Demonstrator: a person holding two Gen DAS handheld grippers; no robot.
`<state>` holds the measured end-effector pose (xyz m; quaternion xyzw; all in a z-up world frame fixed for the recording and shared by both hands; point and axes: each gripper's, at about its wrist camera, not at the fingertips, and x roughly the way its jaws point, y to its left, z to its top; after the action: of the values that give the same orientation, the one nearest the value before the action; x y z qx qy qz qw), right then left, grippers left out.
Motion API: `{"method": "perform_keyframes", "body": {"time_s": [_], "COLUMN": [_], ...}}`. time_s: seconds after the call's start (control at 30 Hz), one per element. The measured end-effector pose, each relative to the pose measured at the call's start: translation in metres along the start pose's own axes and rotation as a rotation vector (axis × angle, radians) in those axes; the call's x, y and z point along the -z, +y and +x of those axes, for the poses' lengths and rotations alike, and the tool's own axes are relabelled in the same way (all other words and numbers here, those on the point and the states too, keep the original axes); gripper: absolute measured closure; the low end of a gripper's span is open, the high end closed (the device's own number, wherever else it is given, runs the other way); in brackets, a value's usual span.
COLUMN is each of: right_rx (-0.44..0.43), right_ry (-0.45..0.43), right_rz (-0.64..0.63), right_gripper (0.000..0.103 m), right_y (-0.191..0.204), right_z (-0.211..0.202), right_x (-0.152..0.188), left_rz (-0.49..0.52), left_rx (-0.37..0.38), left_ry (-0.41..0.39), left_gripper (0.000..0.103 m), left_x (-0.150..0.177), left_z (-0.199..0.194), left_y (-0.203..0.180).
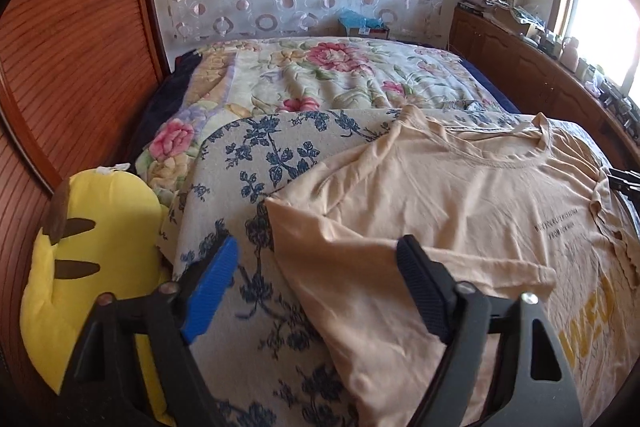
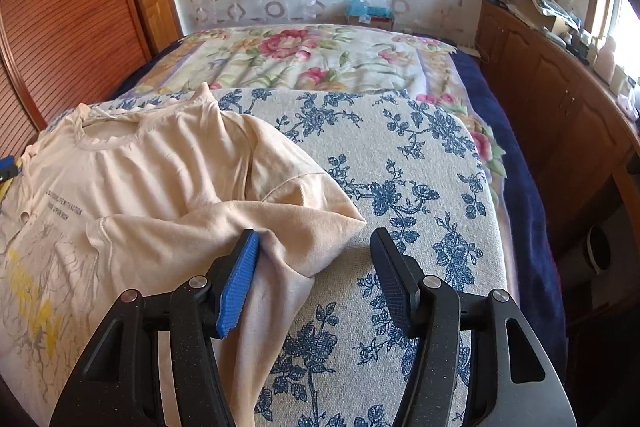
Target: Fold small clothes
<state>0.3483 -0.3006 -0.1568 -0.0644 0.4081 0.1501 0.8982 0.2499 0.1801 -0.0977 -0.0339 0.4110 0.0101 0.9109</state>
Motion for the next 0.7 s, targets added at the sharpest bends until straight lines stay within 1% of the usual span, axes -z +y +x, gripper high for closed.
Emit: {"method": "perform_keyframes", "body": {"time_s": [0.07, 0.2, 0.23, 0.27, 0.3, 0.33, 0.37, 0.4, 0.43, 0.47, 0.5, 0.53, 0.57, 0.6, 0.63, 0.7], "right_rx": [0.001, 0.001, 0.001, 0.002, 0.002, 0.002, 0.002, 0.003, 0.003, -0.001, -0.023, -0.042, -0.048, -0.057, -0.072, -0.116], "right_ry": [0.000, 0.000, 0.000, 0.000, 0.000, 0.000, 0.000, 0.000, 0.000, 0.001, 0.000, 0.000, 0.001, 0.005, 0.012, 0.015], "right_rz": [-0.001, -0.001, -0.001, -0.001, -0.001, -0.002, -0.002, -0.003, -0.004, -0.006, -0.010, -0.020, -0.027, -0.035, -0.036, -0.032], "right_gripper": [0.044, 0.044, 0.044, 0.044, 0.044, 0.044, 0.044, 0.044, 0.044, 0.052, 0.056, 0.064, 0.074, 0.082, 0.096, 0.099], "right_y": [0.000, 0.001, 0.000, 0.000, 0.001, 0.001, 0.001, 0.000, -0.001, -0.001, -0.001, -0.002, -0.002, 0.000, 0.001, 0.006], "right_z": [0.000, 0.000, 0.000, 0.000, 0.000, 0.001, 0.000, 0.000, 0.000, 0.001, 0.001, 0.002, 0.003, 0.004, 0.006, 0.005], "right_x": [0.000, -0.001, -0.001, -0.001, -0.001, -0.001, -0.001, 0.000, 0.000, -0.001, -0.001, -0.003, -0.004, -0.006, -0.009, -0.012], "left_rz": [-0.011, -0.032, -0.031, -0.029, -0.024, -0.018, -0.010, -0.003, 0.003, 0.010, 0.014, 0.021, 0.023, 0.021, 0.024, 0.039], "left_rx": [0.005, 0.022, 0.022, 0.025, 0.029, 0.036, 0.042, 0.054, 0.071, 0.087, 0.086, 0.087, 0.105, 0.123, 0.136, 0.145], "left_ry": [0.020, 0.042, 0.045, 0.045, 0.038, 0.035, 0.034, 0.030, 0.024, 0.027, 0.032, 0.033, 0.023, 0.010, -0.006, -0.044], "left_gripper": [0.040, 0.051, 0.057, 0.063, 0.067, 0.078, 0.086, 0.090, 0.097, 0.098, 0.099, 0.100, 0.100, 0.100, 0.101, 0.101], "left_x": [-0.004, -0.008, -0.008, -0.008, -0.007, -0.006, -0.006, -0.005, -0.005, -0.004, -0.004, -0.005, -0.005, -0.006, -0.006, -0.005], "left_z": [0.008, 0.017, 0.018, 0.019, 0.018, 0.017, 0.017, 0.016, 0.015, 0.015, 0.014, 0.012, 0.006, 0.000, -0.008, -0.027], "left_y": [0.005, 0.012, 0.013, 0.013, 0.012, 0.011, 0.010, 0.009, 0.009, 0.007, 0.006, 0.004, 0.002, 0.000, -0.004, -0.014]}}
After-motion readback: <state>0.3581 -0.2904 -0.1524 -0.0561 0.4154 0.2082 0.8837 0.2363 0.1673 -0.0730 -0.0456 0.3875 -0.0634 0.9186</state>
